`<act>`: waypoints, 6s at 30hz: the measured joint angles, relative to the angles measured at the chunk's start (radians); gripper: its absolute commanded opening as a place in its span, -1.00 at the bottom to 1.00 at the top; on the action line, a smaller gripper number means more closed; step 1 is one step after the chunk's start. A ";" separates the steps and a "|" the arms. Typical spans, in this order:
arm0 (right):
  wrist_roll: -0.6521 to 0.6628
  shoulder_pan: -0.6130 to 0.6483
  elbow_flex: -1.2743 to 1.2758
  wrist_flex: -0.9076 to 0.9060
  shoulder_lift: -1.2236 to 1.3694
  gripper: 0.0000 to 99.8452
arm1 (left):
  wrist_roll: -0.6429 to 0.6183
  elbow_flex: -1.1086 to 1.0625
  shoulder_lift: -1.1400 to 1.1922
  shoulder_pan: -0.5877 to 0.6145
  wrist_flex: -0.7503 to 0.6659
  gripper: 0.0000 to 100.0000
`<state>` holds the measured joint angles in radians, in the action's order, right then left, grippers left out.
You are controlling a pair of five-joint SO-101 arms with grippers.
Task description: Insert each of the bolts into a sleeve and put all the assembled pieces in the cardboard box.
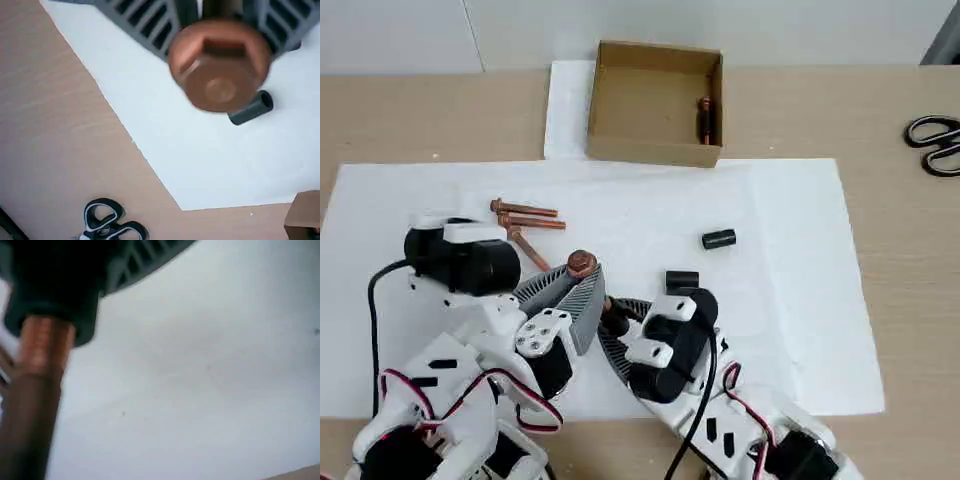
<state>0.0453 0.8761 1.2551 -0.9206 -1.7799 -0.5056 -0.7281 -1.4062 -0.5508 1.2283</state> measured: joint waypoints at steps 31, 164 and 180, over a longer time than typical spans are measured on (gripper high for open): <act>0.000 -0.015 0.009 0.000 0.006 -1.00 | -0.005 -0.186 -0.014 -0.092 0.011 -0.99; -0.040 -0.663 -2.381 0.250 2.946 -0.68 | 0.000 0.132 0.976 0.456 -0.509 -0.83; -0.040 -0.661 -2.699 -0.084 2.944 -0.52 | 0.000 0.132 0.976 0.433 -0.509 -0.83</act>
<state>0.0054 0.2148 -1.4438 -1.0050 1.1646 -0.5056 -0.5961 -0.4304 -0.1181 0.7188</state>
